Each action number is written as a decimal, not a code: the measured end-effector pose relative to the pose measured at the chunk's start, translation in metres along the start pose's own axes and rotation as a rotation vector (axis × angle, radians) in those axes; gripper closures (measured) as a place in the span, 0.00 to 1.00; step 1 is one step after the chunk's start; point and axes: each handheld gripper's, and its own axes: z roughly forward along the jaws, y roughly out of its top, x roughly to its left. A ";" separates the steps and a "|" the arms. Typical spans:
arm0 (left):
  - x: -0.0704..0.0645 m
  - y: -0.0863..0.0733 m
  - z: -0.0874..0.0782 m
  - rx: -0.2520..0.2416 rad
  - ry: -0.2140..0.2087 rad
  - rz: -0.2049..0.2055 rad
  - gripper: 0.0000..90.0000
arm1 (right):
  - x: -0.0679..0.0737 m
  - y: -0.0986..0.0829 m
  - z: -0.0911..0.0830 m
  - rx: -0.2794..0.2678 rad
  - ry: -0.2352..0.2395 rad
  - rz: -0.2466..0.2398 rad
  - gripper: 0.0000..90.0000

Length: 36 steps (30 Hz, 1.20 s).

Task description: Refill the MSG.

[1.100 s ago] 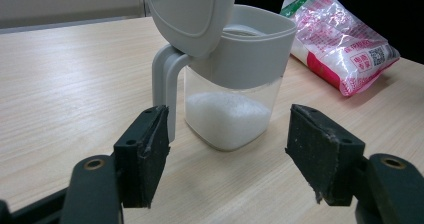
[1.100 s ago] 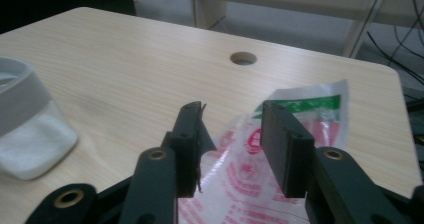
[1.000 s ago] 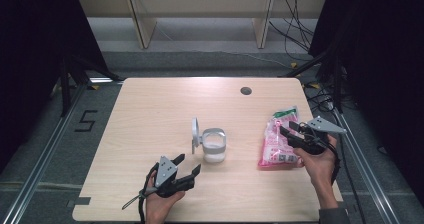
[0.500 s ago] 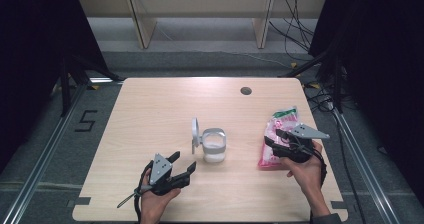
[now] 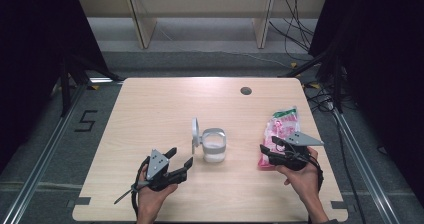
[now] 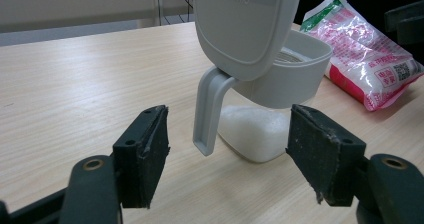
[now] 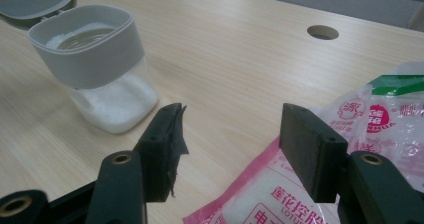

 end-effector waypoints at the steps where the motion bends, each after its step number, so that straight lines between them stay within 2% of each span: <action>1: 0.001 0.001 -0.001 0.008 0.005 -0.002 0.36 | -0.001 0.000 -0.001 0.013 -0.005 -0.033 0.48; 2: 0.001 0.001 0.000 0.003 0.005 -0.004 0.36 | -0.001 -0.001 0.000 0.006 0.003 -0.040 0.48; 3: 0.001 0.002 0.000 0.005 0.008 -0.006 0.36 | 0.003 -0.002 -0.001 0.019 -0.004 0.000 0.48; 4: 0.003 0.002 0.000 0.009 0.005 0.004 0.36 | 0.000 -0.003 0.000 0.011 0.005 -0.041 0.48; 5: 0.002 0.002 -0.001 0.011 0.008 -0.013 0.36 | 0.004 -0.003 0.000 0.014 0.005 -0.008 0.48; 6: 0.001 0.002 -0.001 0.019 0.016 -0.024 0.37 | 0.002 -0.003 0.000 0.014 -0.004 -0.040 0.48; 7: 0.003 0.003 -0.001 0.022 0.014 -0.016 0.37 | 0.005 -0.004 -0.001 0.037 -0.001 -0.020 0.48; 8: 0.003 0.003 -0.001 0.022 0.015 -0.015 0.37 | 0.006 -0.005 0.000 0.021 0.002 -0.010 0.48; 10: 0.006 0.005 0.000 0.009 0.005 0.009 0.40 | 0.005 -0.006 0.000 0.026 0.001 -0.044 0.48; 11: 0.006 0.005 0.000 0.004 0.011 -0.007 0.41 | 0.007 -0.007 0.000 0.028 0.011 -0.024 0.48; 12: 0.005 0.006 -0.001 0.015 0.022 -0.025 0.42 | 0.006 -0.007 -0.001 0.029 0.006 -0.039 0.48; 13: 0.008 0.007 -0.001 0.011 0.014 0.007 0.44 | 0.007 -0.008 -0.001 0.028 0.000 -0.034 0.48; 14: 0.009 0.008 0.000 0.000 0.009 0.009 0.46 | 0.008 -0.009 -0.001 0.037 0.002 -0.034 0.48; 16: 0.009 0.009 -0.002 0.009 0.027 -0.008 0.51 | 0.008 -0.009 0.000 0.028 0.013 -0.044 0.48; 17: 0.010 0.009 -0.002 0.005 0.028 -0.009 0.56 | 0.009 -0.010 -0.001 0.031 0.001 -0.045 0.48; 18: 0.013 0.010 -0.001 -0.007 0.014 0.007 0.59 | 0.011 -0.011 -0.001 0.035 0.014 -0.025 0.48; 19: 0.013 0.010 -0.001 0.002 0.024 0.003 0.63 | 0.010 -0.011 -0.001 0.033 0.003 -0.058 0.48; 20: 0.013 0.010 -0.001 0.003 0.031 -0.004 0.66 | 0.010 -0.011 -0.001 0.034 0.012 -0.050 0.48; 21: 0.015 0.010 -0.001 0.001 0.029 0.011 0.70 | 0.013 -0.012 -0.002 0.042 0.007 -0.029 0.48; 22: 0.015 0.010 0.000 0.008 0.029 0.007 0.75 | 0.013 -0.012 -0.002 0.042 0.012 -0.034 0.48; 23: 0.017 0.010 0.001 0.004 0.022 0.029 0.77 | 0.013 -0.012 -0.002 0.037 0.006 -0.036 0.48; 24: 0.018 0.010 0.002 0.009 0.029 0.033 0.81 | 0.011 -0.012 -0.002 0.038 0.012 -0.057 0.48; 25: 0.017 0.010 0.002 0.002 0.040 0.010 0.83 | 0.011 -0.012 -0.002 0.038 0.015 -0.059 0.48; 26: 0.018 0.011 0.003 0.003 0.039 0.019 0.87 | 0.012 -0.012 -0.002 0.040 0.018 -0.050 0.48; 27: 0.019 0.012 0.003 0.000 0.038 0.016 0.89 | 0.014 -0.013 -0.002 0.042 0.009 -0.032 0.48; 28: 0.019 0.012 0.004 -0.003 0.038 0.019 0.91 | 0.013 -0.014 -0.001 0.037 0.013 -0.048 0.48; 29: 0.019 0.014 0.004 -0.009 0.038 0.024 0.93 | 0.014 -0.014 -0.002 0.045 0.012 -0.029 0.48; 30: 0.019 0.015 0.005 -0.010 0.038 0.019 0.95 | 0.012 -0.014 -0.002 0.042 0.013 -0.054 0.48; 34: 0.019 0.019 0.007 -0.016 0.022 0.031 0.99 | 0.011 -0.015 -0.002 0.033 0.014 -0.077 0.48; 36: 0.018 0.020 0.009 -0.033 0.000 0.016 0.99 | 0.015 -0.015 -0.002 0.036 0.008 -0.057 0.48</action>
